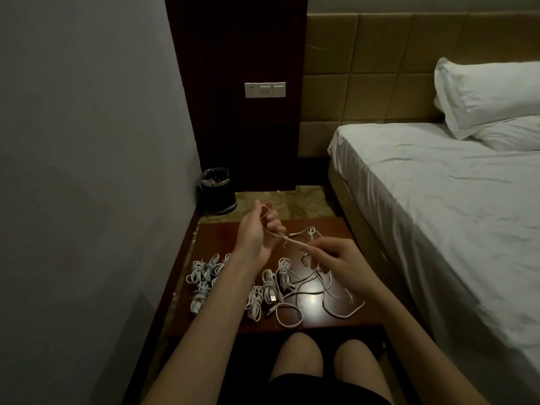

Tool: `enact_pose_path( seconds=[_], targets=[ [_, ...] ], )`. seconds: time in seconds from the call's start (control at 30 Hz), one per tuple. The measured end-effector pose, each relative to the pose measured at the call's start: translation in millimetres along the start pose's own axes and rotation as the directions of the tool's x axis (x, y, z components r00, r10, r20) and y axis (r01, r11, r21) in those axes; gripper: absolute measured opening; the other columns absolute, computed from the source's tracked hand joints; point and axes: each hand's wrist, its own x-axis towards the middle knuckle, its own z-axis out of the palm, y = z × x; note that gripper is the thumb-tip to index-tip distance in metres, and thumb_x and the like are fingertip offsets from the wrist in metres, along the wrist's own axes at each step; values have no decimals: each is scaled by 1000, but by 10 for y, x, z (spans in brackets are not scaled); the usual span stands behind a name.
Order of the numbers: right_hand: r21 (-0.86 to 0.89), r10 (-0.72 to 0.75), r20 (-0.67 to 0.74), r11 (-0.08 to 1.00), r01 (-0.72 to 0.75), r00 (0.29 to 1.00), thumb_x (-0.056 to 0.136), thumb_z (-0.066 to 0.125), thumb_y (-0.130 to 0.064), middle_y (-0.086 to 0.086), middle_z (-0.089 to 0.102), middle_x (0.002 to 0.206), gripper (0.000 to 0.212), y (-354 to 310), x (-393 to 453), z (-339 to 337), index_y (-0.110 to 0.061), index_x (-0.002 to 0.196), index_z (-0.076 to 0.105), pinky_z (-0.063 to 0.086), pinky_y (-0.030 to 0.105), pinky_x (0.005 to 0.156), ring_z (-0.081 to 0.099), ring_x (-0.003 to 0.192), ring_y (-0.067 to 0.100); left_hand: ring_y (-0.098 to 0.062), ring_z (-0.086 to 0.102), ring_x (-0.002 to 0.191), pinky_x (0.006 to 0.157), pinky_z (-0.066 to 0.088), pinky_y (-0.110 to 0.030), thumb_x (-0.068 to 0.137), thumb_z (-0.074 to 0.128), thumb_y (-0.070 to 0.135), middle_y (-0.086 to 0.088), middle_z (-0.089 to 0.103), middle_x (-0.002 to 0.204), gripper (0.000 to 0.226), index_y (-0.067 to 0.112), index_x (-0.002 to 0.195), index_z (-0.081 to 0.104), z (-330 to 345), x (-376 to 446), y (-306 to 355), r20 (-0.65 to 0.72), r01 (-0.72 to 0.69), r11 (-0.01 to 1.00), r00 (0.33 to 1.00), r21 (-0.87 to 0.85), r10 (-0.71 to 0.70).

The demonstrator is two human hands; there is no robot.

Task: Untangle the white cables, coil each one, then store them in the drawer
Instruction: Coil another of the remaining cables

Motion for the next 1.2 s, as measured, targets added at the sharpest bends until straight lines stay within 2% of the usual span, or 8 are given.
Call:
enact_pose_path(
  seconds=[0.3, 0.43, 0.63, 0.73, 0.8, 0.87, 1.03, 1.2],
  targets=[
    [-589, -68, 352, 759, 277, 934, 85, 72, -24, -11, 73, 85, 12, -467, 94, -104, -23, 96, 78, 39, 2, 66, 55, 63, -15, -5, 40, 51, 50, 29, -16, 104, 29, 40, 4, 43, 67, 38, 15, 88, 53, 64, -87, -74, 128, 40, 768, 979, 640, -158],
    [-690, -99, 233, 684, 236, 968, 81, 74, -26, -1, 73, 80, 14, -672, 236, -75, -19, 92, 77, 55, 26, 71, 65, 70, 6, -8, 50, 55, 54, 36, -20, 101, 27, 54, 6, 59, 60, 52, 18, 83, 60, 150, -211, -186, 145, 32, 588, 957, 808, -251],
    [-348, -18, 242, 932, 104, 970, 81, 75, -13, 2, 66, 64, 9, -520, 258, -262, -9, 78, 67, 46, 23, 56, 59, 57, 7, -4, 22, 36, 36, 17, -16, 101, 33, 51, 9, 32, 50, 52, 9, 82, 54, 55, -220, -106, 249, 2, 523, 878, 852, -409],
    [-152, -35, 193, 986, 65, 981, 85, 70, -8, 2, 70, 67, 5, -440, 213, -355, -11, 81, 70, 49, 18, 59, 67, 62, 9, -3, 21, 38, 36, 16, -15, 98, 42, 48, 8, 29, 56, 43, 7, 107, 53, -11, -190, -100, 320, 11, 559, 810, 829, -491],
    [-102, -53, 108, 993, 64, 993, 85, 70, -8, -2, 71, 68, 10, -387, 206, -316, -16, 79, 69, 48, 15, 58, 66, 62, 6, -2, 22, 37, 35, 17, -14, 95, 45, 46, 10, 31, 53, 39, 8, 95, 51, -10, -175, -117, 376, 10, 617, 785, 787, -493],
    [-32, -51, 22, 998, 52, 998, 87, 68, -10, -2, 70, 68, 12, -314, 193, -256, -19, 80, 70, 45, 15, 57, 63, 61, 6, -2, 23, 37, 36, 17, -15, 98, 41, 40, 10, 35, 52, 41, 7, 77, 51, 3, -156, -117, 370, 7, 700, 845, 714, -386],
    [106, -17, -248, 993, 45, 969, 88, 66, -8, 17, 71, 78, 8, -195, 97, -234, -11, 88, 74, 47, 22, 60, 63, 68, 17, -5, 56, 46, 44, 43, -15, 104, 36, 30, 3, 67, 66, 48, -8, 103, 66, -73, -36, -180, 138, -174, 699, 984, 694, 108],
    [-49, 26, -198, 998, -37, 980, 86, 70, -17, -2, 69, 65, 4, -89, 92, 33, -17, 85, 74, 43, 19, 53, 58, 51, 4, -18, 72, 82, 68, 59, -28, 106, 28, 33, -9, 74, 89, 45, 6, 101, 63, 70, -78, -282, 77, -36, 940, 997, 339, 11]
  ],
)
